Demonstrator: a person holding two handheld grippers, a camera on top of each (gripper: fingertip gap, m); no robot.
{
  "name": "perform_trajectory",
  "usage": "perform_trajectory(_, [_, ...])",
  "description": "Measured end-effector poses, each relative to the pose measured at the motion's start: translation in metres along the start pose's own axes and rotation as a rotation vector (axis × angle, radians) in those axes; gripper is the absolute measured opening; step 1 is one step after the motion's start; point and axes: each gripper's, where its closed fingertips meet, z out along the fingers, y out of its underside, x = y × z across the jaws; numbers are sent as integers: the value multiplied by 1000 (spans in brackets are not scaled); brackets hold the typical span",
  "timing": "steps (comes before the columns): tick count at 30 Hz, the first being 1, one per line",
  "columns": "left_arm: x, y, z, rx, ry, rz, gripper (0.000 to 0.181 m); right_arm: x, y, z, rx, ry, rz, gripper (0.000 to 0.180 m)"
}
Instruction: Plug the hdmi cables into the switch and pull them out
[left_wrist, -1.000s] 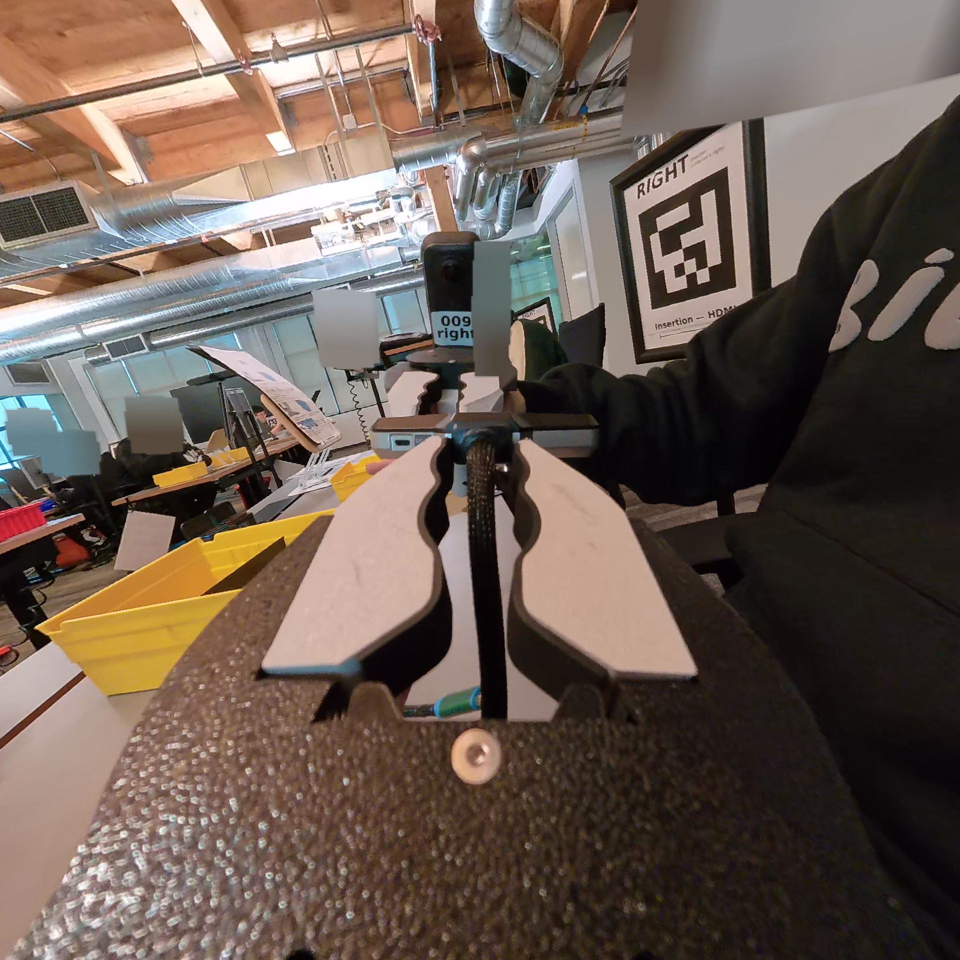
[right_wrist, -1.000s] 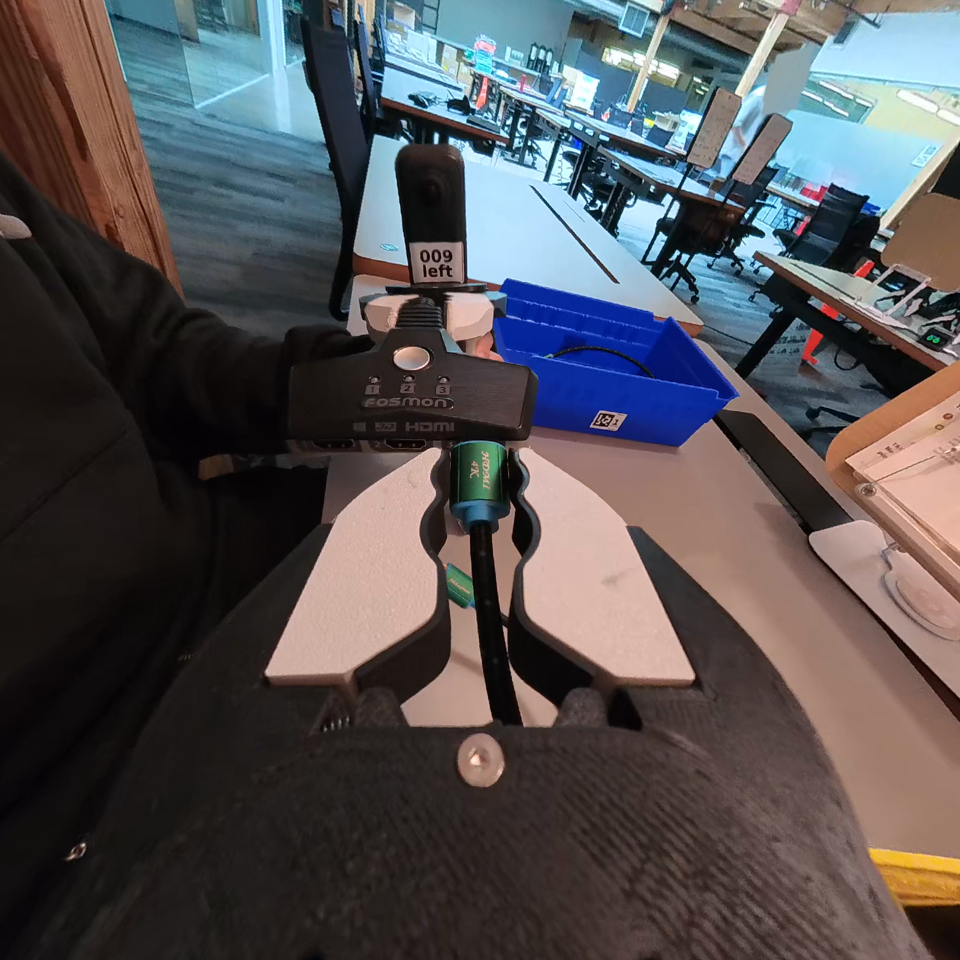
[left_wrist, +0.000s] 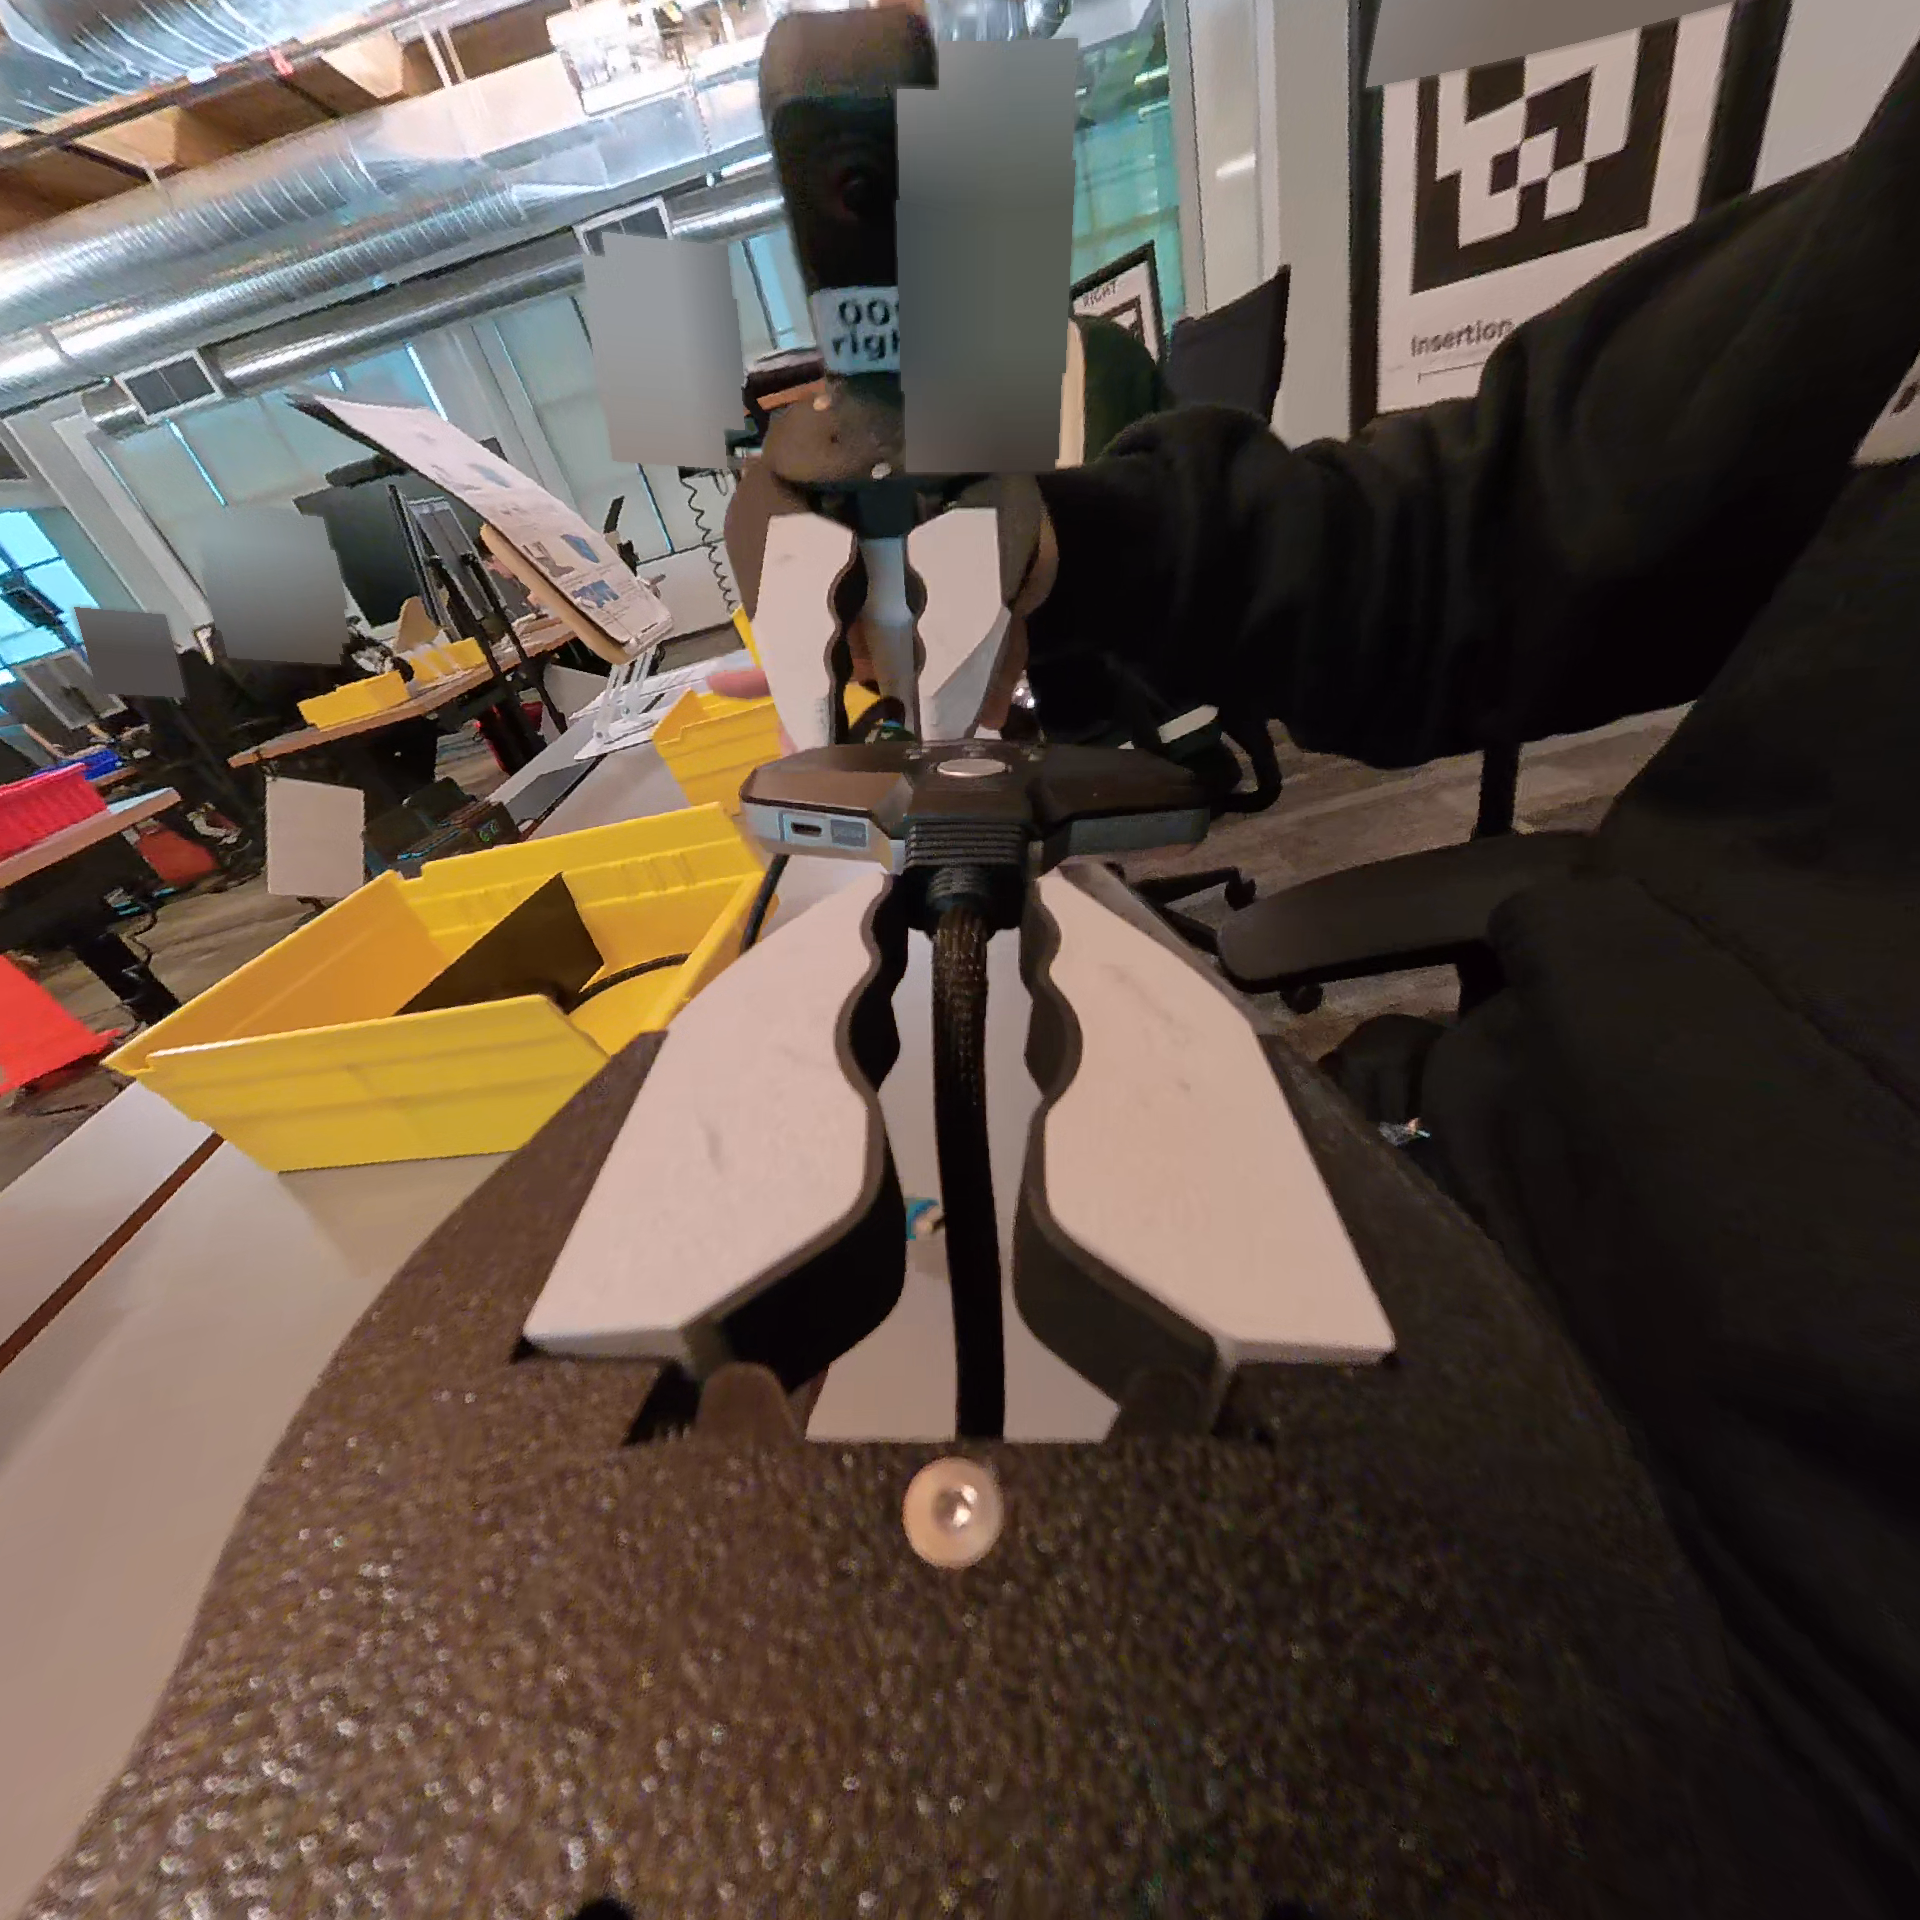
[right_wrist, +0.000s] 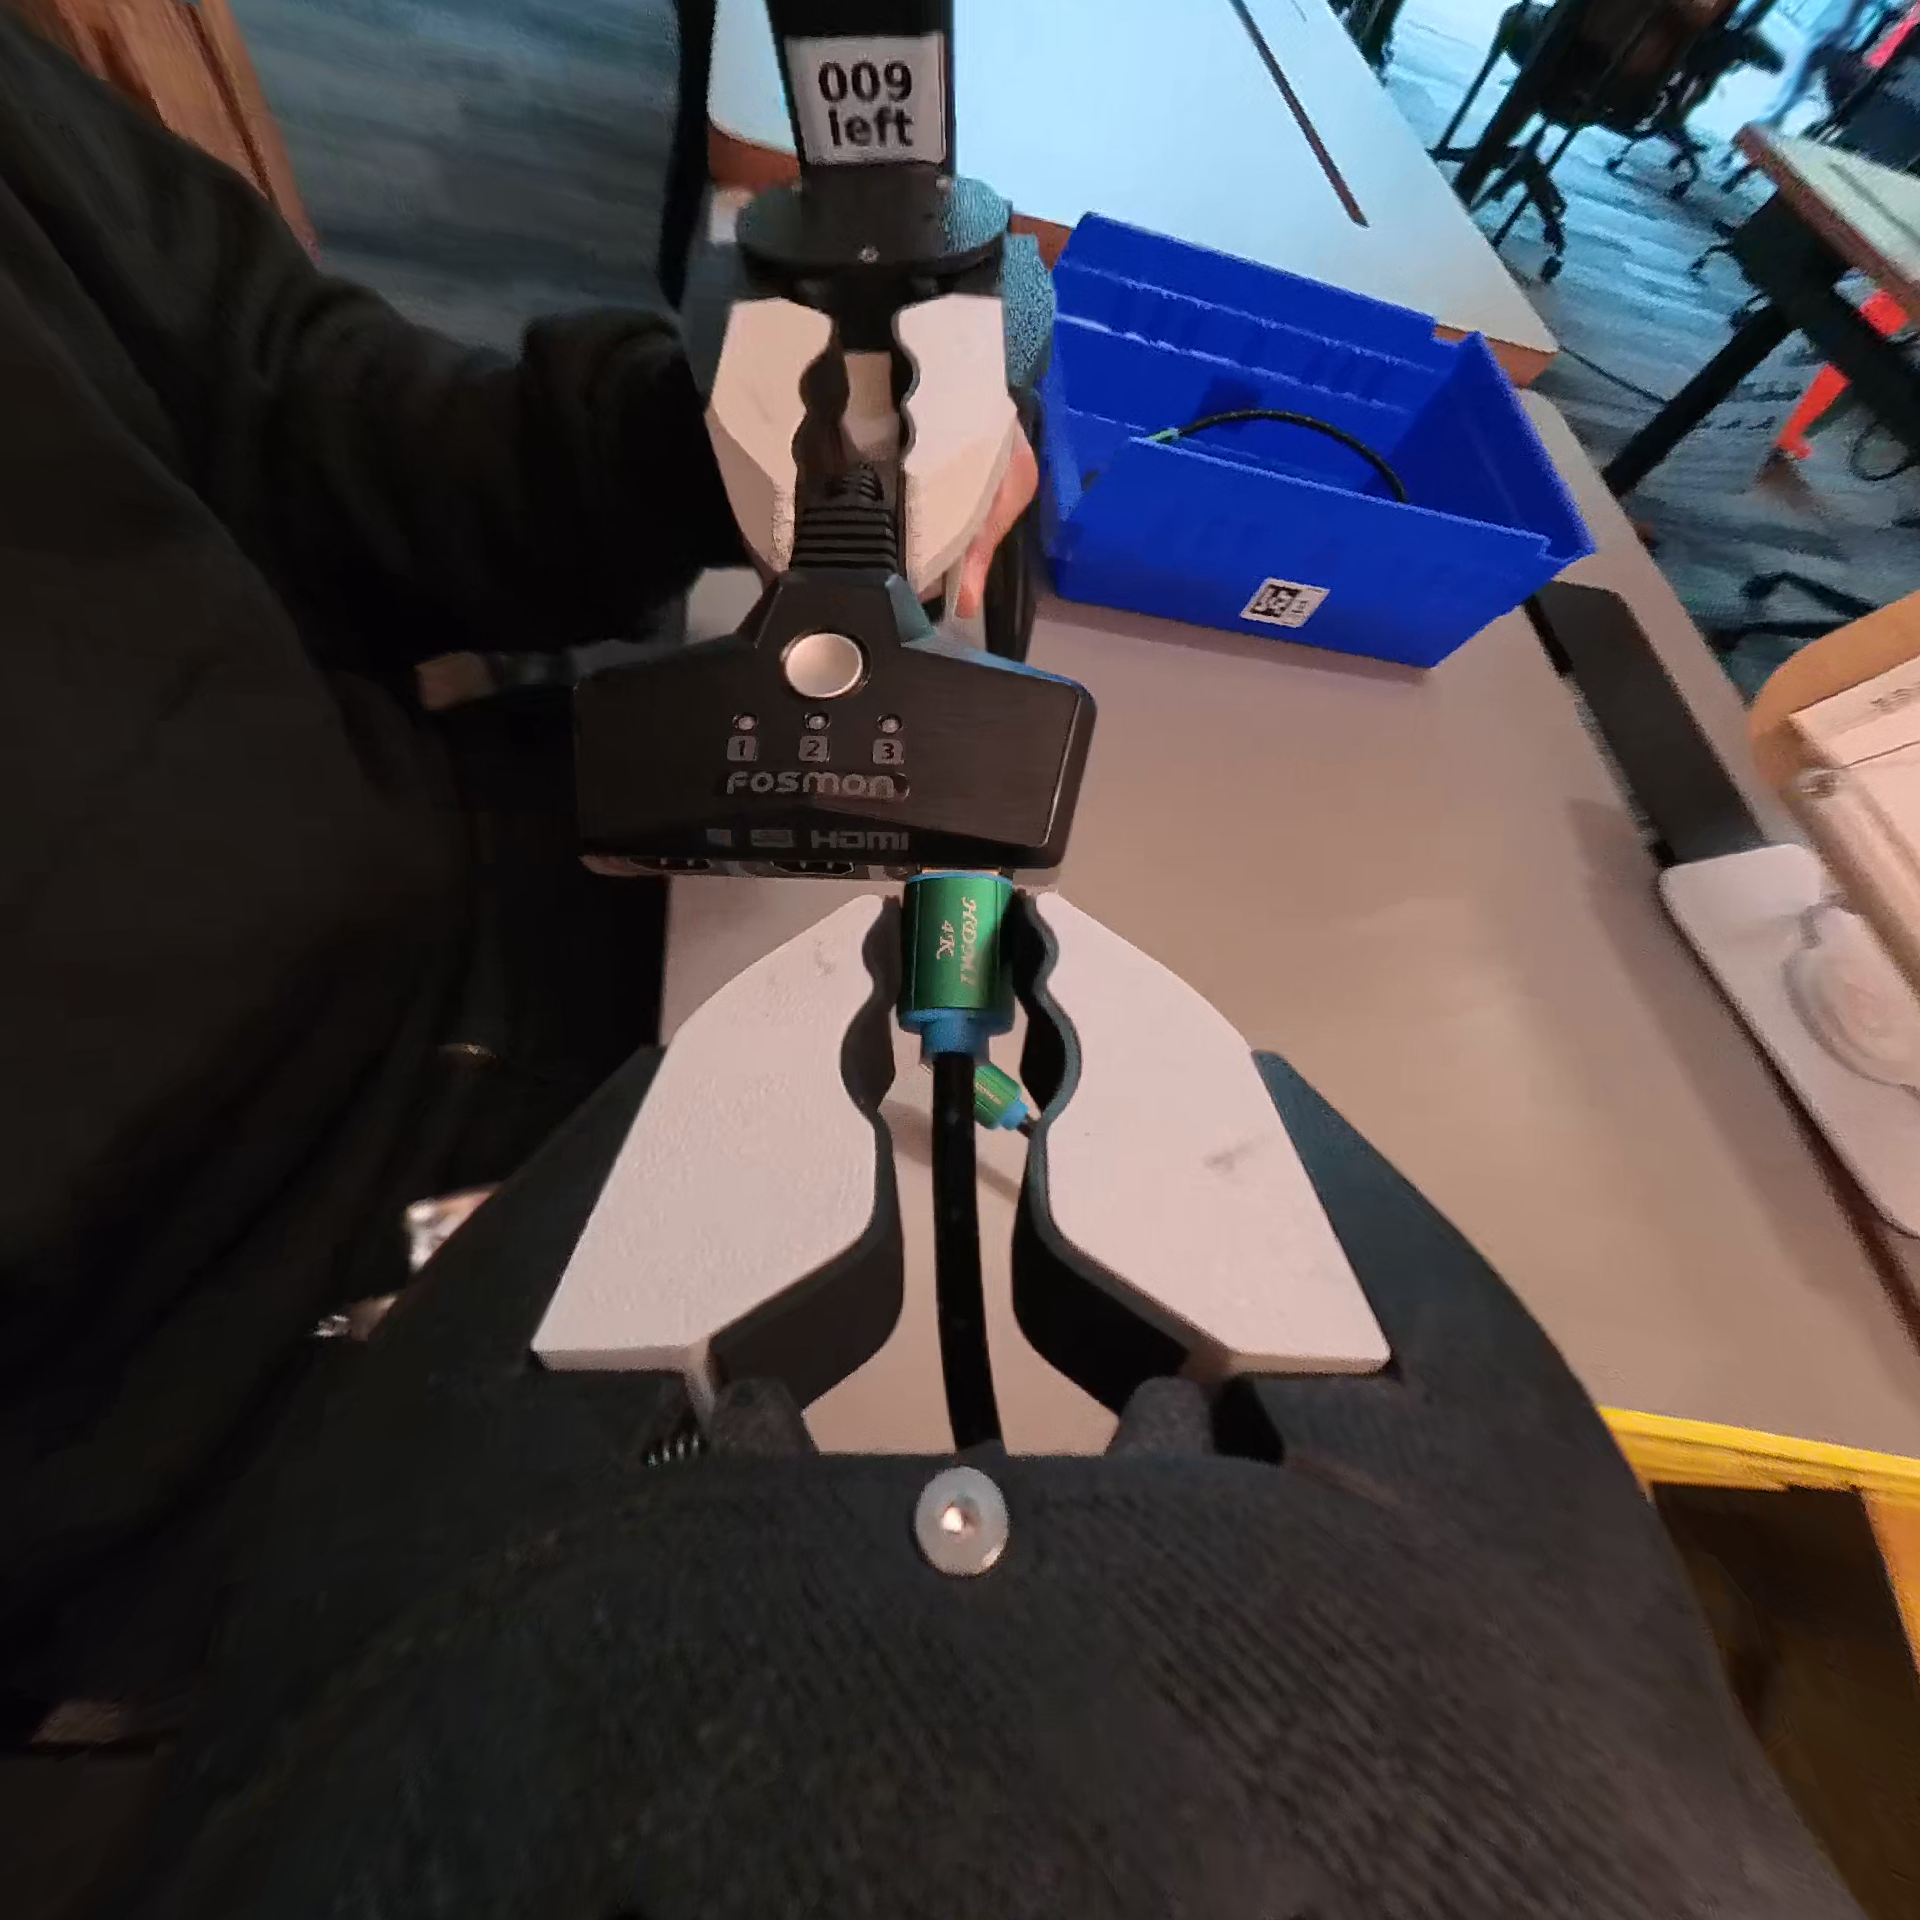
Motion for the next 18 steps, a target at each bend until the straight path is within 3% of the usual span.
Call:
perform_trajectory(7, [0,-12,-8,78,0,5,21,0,-18,2,171,-31,102,20])
perform_trajectory(18, [2,-17,-10,121,8,24,22,-1,-22,6,235,-14,70,21])
